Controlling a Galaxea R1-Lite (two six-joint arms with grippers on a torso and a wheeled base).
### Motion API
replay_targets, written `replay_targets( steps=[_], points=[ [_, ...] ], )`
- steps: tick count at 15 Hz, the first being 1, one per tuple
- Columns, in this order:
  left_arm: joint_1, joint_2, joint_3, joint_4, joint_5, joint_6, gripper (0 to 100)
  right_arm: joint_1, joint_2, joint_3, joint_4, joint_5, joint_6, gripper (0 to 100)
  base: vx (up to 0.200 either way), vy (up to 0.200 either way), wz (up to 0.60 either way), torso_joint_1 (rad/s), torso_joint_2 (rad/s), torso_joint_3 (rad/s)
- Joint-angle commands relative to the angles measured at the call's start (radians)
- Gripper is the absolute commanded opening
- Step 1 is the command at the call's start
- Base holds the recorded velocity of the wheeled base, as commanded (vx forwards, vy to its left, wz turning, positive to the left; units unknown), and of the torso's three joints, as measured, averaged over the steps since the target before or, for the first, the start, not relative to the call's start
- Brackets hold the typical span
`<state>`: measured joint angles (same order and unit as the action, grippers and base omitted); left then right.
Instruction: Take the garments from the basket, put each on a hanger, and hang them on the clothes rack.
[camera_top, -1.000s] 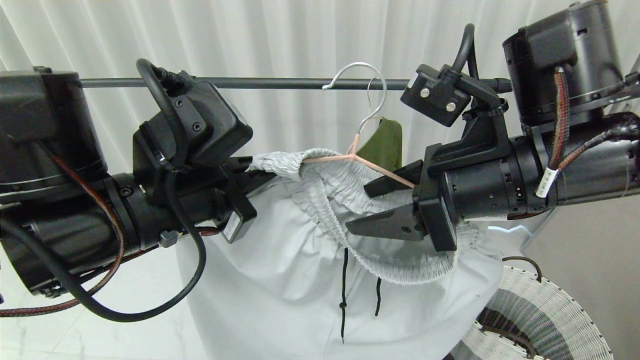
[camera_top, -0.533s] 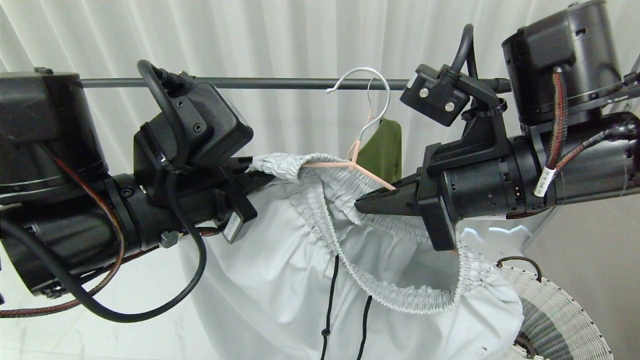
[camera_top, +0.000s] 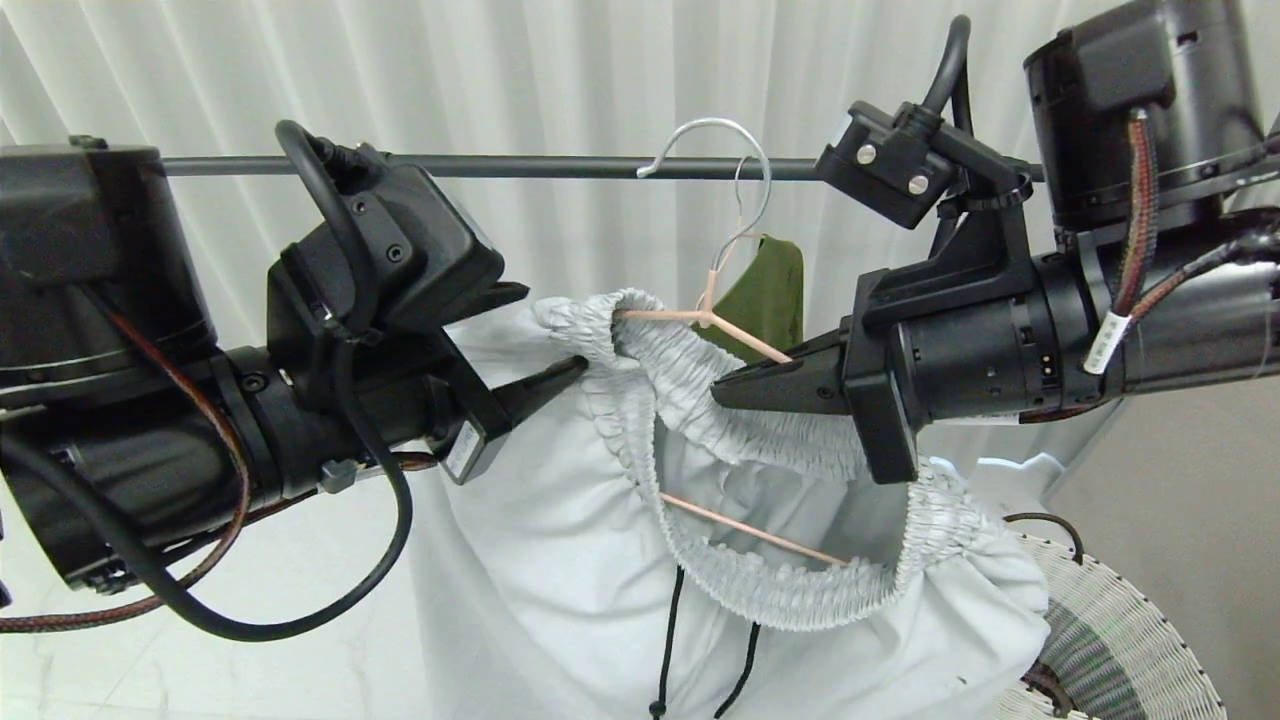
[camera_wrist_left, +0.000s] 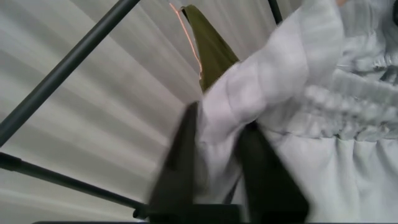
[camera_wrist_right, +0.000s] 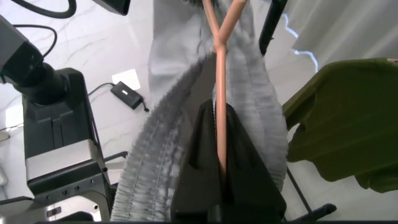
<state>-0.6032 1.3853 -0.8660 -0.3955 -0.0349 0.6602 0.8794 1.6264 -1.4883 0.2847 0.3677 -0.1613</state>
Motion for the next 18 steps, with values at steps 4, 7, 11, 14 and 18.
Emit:
replay_targets(
  steps=[4, 7, 11, 14, 18],
  points=[
    [0.052, 0.001, 0.002, 0.001, -0.002, -0.001, 100, 0.0, -0.025, -0.01, -0.002, 0.0, 0.031, 0, 0.0, 0.0, 0.0, 0.0, 0.0, 0.0],
    [0.062, -0.017, 0.013, 0.001, -0.008, -0.007, 100, -0.037, -0.04, -0.012, -0.002, -0.001, 0.045, 0, 0.0, 0.0, 0.0, 0.0, 0.0, 0.0],
    [0.089, -0.077, 0.082, 0.001, -0.01, -0.021, 100, -0.08, -0.045, -0.017, -0.044, 0.0, 0.04, 0, 0.0, 0.0, 0.0, 0.0, 0.0, 0.0],
    [0.204, -0.109, 0.174, 0.0, -0.014, -0.105, 100, -0.082, -0.066, -0.023, -0.044, 0.0, 0.035, 0, 0.0, 0.0, 0.0, 0.0, 0.0, 0.0],
    [0.365, -0.023, 0.17, 0.0, -0.108, -0.142, 100, -0.08, -0.088, -0.035, -0.042, 0.005, -0.003, 0, 0.0, 0.0, 0.0, 0.0, 0.0, 0.0]
  ],
)
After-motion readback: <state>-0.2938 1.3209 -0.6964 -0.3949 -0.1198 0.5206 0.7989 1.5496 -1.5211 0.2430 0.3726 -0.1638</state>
